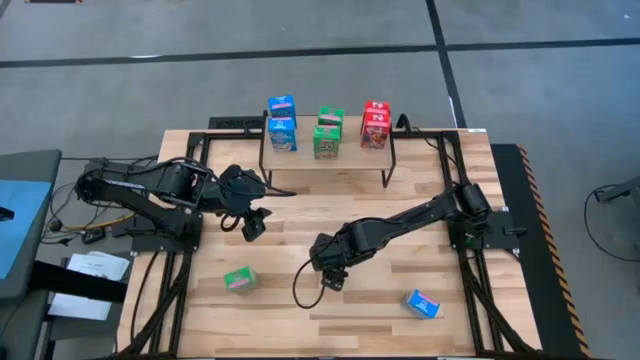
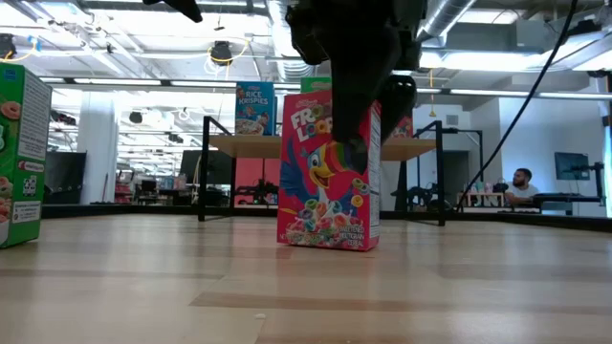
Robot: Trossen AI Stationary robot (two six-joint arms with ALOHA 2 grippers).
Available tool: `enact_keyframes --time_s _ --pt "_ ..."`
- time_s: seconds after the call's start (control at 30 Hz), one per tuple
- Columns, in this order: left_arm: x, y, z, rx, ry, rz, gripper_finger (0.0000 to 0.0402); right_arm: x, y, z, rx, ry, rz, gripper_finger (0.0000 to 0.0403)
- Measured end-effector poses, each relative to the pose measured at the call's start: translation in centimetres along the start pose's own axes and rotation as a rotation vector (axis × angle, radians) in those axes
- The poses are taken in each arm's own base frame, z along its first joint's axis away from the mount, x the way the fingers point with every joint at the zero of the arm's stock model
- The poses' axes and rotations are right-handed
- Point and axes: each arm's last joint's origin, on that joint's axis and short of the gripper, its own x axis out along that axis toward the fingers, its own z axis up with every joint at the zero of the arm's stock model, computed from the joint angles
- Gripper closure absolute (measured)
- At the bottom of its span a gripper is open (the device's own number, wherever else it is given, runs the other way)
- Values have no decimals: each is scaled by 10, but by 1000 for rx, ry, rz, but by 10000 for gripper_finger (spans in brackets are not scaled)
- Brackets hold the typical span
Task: Stack cereal on shelf
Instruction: Put the red cereal box on the shelf aligned with the other red cereal boxes
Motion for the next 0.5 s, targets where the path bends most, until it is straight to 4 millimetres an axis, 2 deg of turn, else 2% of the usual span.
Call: enact_keyframes --time_s 0.3,0.5 --pt "0 0 0 0 0 0 168 0 0 -1 -2 11 6 114" --pt "0 0 0 0 0 0 168 0 0 -2 -18 37 24 138"
